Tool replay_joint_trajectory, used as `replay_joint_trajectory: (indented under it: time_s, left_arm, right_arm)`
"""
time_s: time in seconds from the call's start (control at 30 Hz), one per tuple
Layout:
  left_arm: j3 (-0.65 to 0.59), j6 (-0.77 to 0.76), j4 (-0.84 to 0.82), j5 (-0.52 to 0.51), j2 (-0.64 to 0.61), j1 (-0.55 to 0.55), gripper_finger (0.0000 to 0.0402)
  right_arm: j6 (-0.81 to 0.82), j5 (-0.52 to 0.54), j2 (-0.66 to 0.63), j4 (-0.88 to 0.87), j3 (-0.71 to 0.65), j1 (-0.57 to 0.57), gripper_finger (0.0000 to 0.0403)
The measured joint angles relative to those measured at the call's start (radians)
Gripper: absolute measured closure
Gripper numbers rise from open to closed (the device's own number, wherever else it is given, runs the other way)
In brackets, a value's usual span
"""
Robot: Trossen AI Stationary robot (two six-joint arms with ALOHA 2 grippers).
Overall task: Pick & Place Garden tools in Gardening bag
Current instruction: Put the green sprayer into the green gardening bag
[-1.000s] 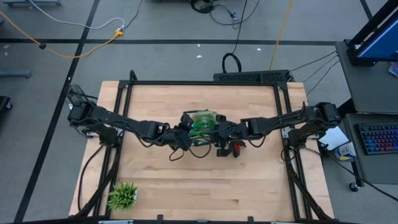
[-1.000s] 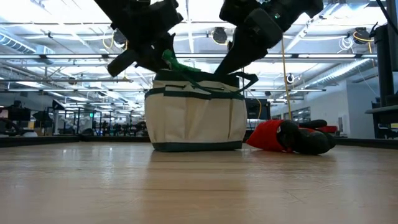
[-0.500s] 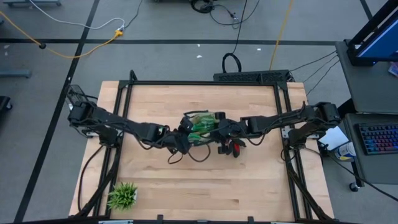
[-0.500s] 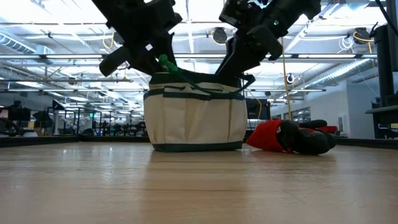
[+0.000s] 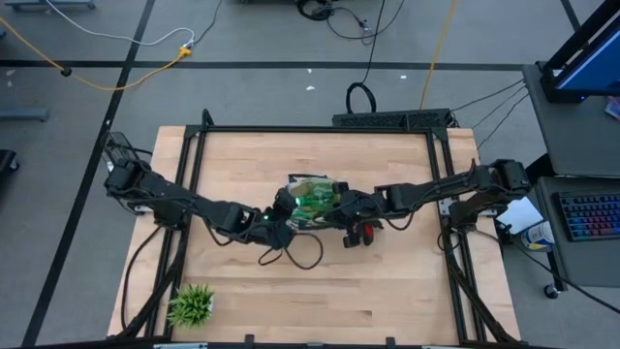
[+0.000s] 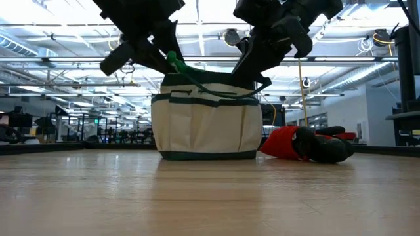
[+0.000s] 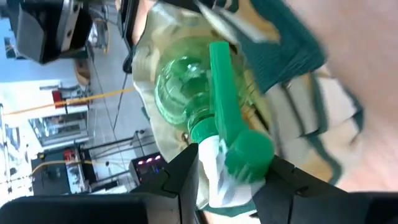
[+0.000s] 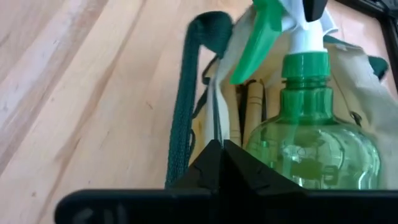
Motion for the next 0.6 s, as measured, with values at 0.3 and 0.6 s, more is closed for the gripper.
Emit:
replay_joint_trajectory:
  time_s: [0.3,0.6]
  left_arm:
    - [0.0,-0.001,-0.029,0.036,0.0,-0.045,0.027]
    - [0.0,-0.084,-0.104,0.006,0.0,-0.067,0.027]
  right_arm:
    - [-0.006,0.001,0.0,0.003,0.0,0.004,0.04]
    - [-0.002,0.001,0.0,0.003,0.0,0.004,0.0401]
